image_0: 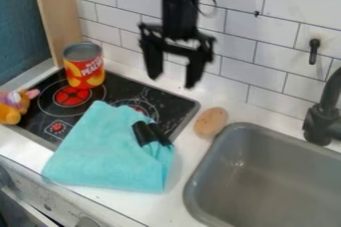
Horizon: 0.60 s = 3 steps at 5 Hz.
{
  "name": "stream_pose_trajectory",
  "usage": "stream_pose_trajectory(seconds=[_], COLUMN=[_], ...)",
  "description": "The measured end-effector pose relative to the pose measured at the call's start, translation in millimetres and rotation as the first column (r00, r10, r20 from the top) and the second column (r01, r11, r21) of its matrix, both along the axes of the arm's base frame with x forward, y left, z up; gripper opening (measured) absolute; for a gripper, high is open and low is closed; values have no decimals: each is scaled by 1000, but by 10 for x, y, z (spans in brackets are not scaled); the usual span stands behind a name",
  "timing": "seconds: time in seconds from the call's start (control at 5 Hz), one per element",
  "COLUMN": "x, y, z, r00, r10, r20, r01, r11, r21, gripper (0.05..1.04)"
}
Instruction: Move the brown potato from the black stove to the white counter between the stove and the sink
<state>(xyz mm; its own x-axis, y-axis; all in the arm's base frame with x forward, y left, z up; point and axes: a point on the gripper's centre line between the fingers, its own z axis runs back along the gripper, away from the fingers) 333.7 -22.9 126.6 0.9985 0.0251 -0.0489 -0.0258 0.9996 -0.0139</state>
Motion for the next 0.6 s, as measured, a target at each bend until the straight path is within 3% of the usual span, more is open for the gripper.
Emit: stream_pose_trajectory(seconds=[0.2,0.4,0.6], x=[-343,-582,-708], y=[403,866,1231], z=[426,564,559], r00=[997,985,968], r10=[80,172,245], r20=[1,-15,-49], r01=[-80,-169,-233], r11=[997,981,957], r21=[-14,97,171], gripper=[1002,1001,1001])
